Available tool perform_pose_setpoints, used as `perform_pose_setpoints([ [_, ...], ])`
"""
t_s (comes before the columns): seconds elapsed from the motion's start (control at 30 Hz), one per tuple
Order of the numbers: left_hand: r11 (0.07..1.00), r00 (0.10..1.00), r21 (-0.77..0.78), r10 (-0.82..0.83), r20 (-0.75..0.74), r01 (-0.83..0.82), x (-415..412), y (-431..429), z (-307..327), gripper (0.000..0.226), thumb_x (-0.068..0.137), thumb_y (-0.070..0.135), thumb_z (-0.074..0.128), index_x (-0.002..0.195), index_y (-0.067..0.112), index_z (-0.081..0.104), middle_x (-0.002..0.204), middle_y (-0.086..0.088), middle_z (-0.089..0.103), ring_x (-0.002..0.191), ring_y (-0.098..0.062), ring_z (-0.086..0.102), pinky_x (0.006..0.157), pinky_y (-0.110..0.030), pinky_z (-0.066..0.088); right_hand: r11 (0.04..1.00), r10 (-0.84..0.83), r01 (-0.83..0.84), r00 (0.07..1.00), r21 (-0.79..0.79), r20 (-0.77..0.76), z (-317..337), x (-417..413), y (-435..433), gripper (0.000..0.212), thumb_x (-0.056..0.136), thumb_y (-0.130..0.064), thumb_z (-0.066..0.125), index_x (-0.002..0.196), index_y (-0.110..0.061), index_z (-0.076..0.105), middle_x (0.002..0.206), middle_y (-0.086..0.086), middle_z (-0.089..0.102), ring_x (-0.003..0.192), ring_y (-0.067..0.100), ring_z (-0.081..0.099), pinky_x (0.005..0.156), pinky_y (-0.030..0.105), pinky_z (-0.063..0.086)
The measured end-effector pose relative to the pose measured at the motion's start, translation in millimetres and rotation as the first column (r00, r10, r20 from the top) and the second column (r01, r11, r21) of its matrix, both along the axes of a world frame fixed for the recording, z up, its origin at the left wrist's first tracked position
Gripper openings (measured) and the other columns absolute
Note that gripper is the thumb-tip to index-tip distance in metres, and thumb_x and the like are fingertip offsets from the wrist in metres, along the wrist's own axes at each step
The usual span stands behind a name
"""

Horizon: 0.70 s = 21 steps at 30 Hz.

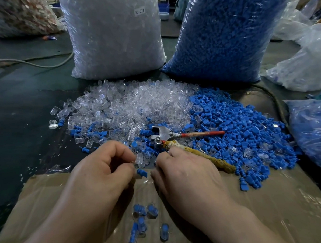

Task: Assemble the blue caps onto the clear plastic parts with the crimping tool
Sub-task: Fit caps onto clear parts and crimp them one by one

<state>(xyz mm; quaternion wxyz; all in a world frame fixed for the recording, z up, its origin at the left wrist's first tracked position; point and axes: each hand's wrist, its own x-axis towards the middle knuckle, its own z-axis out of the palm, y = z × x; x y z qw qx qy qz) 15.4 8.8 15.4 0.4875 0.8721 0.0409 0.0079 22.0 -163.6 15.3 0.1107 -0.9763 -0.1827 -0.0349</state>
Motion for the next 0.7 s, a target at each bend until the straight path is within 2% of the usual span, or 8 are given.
perform_pose_setpoints([
  [0.13,0.990,1.000,-0.138,-0.003,-0.029,-0.001,1.4,-0.9,-3.8,0.027,0.085,0.013,0.067,0.082,0.040,0.068,0.071,0.005,0.075,0.059,-0.007,0.070,0.053,-0.020,0.050,0.998,-0.054,0.053,0.998,0.026,0.025,-0.9,0.6,-6.1,0.016,0.098,-0.040,0.039,0.088,-0.029,0.044,0.082,-0.008,0.037,0.075,0.020,0.052,0.057,0.033,0.036],
  [0.23,0.974,0.999,-0.225,0.003,-0.048,-0.014,1.6,-0.3,-6.1,0.030,0.090,0.005,0.064,0.080,0.033,0.069,0.072,-0.004,0.076,0.063,-0.013,0.074,0.052,-0.022,0.051,0.997,-0.055,0.055,0.998,0.060,0.006,0.7,0.3,-10.0,0.014,0.098,-0.044,0.038,0.090,-0.032,0.037,0.085,-0.011,0.039,0.074,0.016,0.046,0.060,0.031,0.033],
  [0.3,0.974,0.999,-0.224,0.035,-0.019,-0.038,2.5,-0.6,-7.2,0.030,0.091,0.005,0.063,0.081,0.033,0.068,0.072,-0.002,0.075,0.062,-0.013,0.073,0.049,-0.021,0.051,0.995,-0.042,0.040,0.999,0.088,0.028,1.5,-0.6,-10.7,0.016,0.097,-0.046,0.039,0.096,-0.031,0.043,0.090,-0.012,0.046,0.077,0.016,0.051,0.060,0.031,0.035],
  [0.33,0.982,0.998,-0.183,0.055,0.014,-0.052,2.7,-0.7,-7.9,0.028,0.091,0.009,0.064,0.082,0.036,0.067,0.072,0.002,0.075,0.061,-0.009,0.072,0.047,-0.021,0.051,0.995,-0.024,0.021,0.999,0.097,0.033,1.8,-1.4,-9.8,0.018,0.096,-0.048,0.039,0.102,-0.032,0.046,0.092,-0.011,0.049,0.080,0.016,0.053,0.061,0.032,0.038],
  [0.4,0.999,0.992,0.005,0.049,0.119,-0.050,1.5,-0.3,-9.3,0.019,0.088,0.023,0.062,0.086,0.042,0.063,0.073,0.016,0.073,0.060,-0.004,0.068,0.048,-0.026,0.052,0.996,0.026,-0.028,1.000,0.089,0.015,1.9,-2.8,-5.3,0.027,0.094,-0.052,0.039,0.114,-0.035,0.046,0.095,-0.009,0.049,0.086,0.016,0.052,0.063,0.034,0.044],
  [0.47,0.977,0.982,0.212,-0.008,0.189,-0.032,-1.9,-1.1,-6.2,0.008,0.084,0.036,0.058,0.088,0.043,0.058,0.078,0.027,0.068,0.069,0.001,0.064,0.050,-0.027,0.048,0.998,0.059,-0.059,0.998,0.031,0.006,0.5,-2.0,-1.0,0.033,0.094,-0.055,0.038,0.119,-0.034,0.045,0.094,-0.007,0.042,0.088,0.018,0.049,0.060,0.033,0.038],
  [0.53,0.943,0.978,0.333,-0.067,0.197,-0.003,-3.7,-2.7,-3.8,0.007,0.083,0.040,0.057,0.087,0.044,0.054,0.090,0.034,0.062,0.082,0.010,0.058,0.052,-0.018,0.038,0.998,0.060,-0.060,0.998,-0.011,0.013,-0.4,-0.3,1.0,0.034,0.094,-0.055,0.039,0.119,-0.032,0.046,0.091,-0.006,0.035,0.087,0.020,0.048,0.058,0.033,0.029],
  [0.7,0.944,0.976,0.325,-0.122,0.179,0.058,-4.8,-5.7,0.0,0.008,0.083,0.039,0.056,0.087,0.044,0.051,0.094,0.036,0.059,0.085,0.012,0.056,0.054,-0.015,0.033,0.998,0.063,-0.062,0.998,-0.023,0.020,-0.8,-0.2,0.7,0.030,0.095,-0.052,0.040,0.109,-0.028,0.052,0.093,-0.004,0.040,0.088,0.022,0.048,0.058,0.033,0.030],
])
